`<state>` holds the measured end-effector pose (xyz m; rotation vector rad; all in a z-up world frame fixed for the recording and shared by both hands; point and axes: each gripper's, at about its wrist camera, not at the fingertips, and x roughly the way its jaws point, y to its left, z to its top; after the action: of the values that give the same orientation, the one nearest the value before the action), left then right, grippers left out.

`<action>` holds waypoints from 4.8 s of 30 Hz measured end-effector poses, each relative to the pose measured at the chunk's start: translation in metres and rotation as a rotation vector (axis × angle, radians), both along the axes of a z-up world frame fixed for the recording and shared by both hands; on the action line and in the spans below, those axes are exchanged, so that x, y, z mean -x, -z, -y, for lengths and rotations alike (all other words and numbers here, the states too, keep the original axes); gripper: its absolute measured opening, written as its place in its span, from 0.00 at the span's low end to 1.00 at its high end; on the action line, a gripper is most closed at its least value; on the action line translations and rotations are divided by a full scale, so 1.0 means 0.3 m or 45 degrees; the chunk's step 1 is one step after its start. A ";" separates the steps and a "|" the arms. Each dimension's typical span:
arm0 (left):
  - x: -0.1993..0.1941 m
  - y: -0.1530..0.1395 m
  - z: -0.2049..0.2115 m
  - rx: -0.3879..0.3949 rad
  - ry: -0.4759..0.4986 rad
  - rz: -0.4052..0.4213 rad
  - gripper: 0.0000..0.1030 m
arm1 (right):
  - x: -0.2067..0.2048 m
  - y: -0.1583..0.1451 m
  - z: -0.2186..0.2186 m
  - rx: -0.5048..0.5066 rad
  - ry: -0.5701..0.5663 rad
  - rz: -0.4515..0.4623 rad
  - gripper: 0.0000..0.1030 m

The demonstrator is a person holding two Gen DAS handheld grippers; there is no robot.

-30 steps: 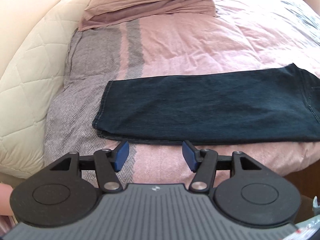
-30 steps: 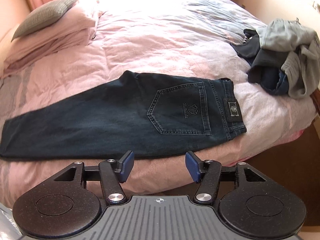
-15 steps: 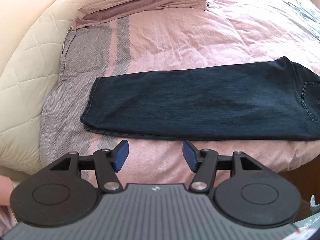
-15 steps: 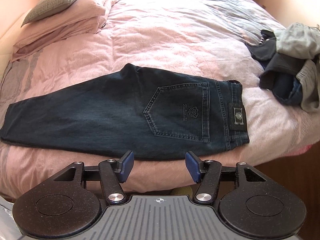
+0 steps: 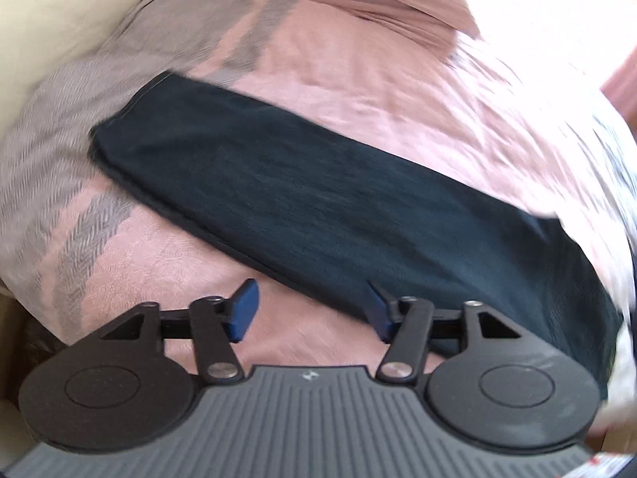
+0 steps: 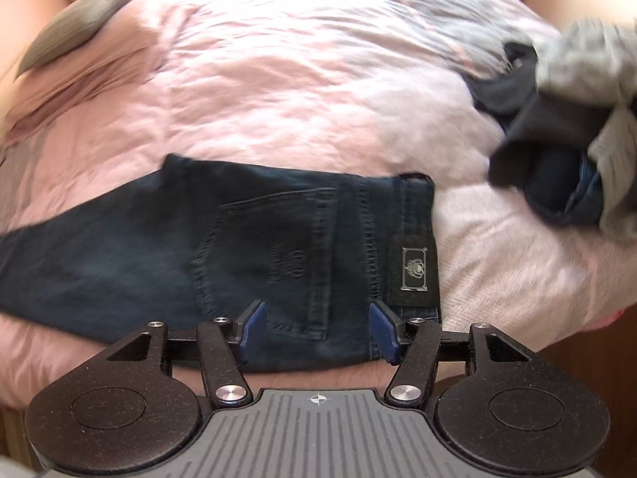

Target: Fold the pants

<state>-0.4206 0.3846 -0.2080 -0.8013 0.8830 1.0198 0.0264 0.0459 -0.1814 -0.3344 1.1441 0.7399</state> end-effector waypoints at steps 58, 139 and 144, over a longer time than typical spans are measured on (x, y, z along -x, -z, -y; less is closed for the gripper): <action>-0.415 0.368 0.365 -1.064 1.112 -0.061 0.05 | 0.125 0.300 0.361 -0.493 0.499 0.388 0.53; 0.100 0.364 -0.014 -0.209 0.241 0.468 0.40 | 0.500 0.434 -0.307 -0.584 -0.404 0.291 0.28; 0.206 0.444 0.102 -0.093 0.025 0.578 0.42 | 0.556 0.513 -0.248 -0.435 -0.419 0.313 0.31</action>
<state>-0.4824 0.3541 -0.3410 -0.9132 0.4619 0.8021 -0.1404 0.1204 -0.3354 -0.3174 0.7207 1.1329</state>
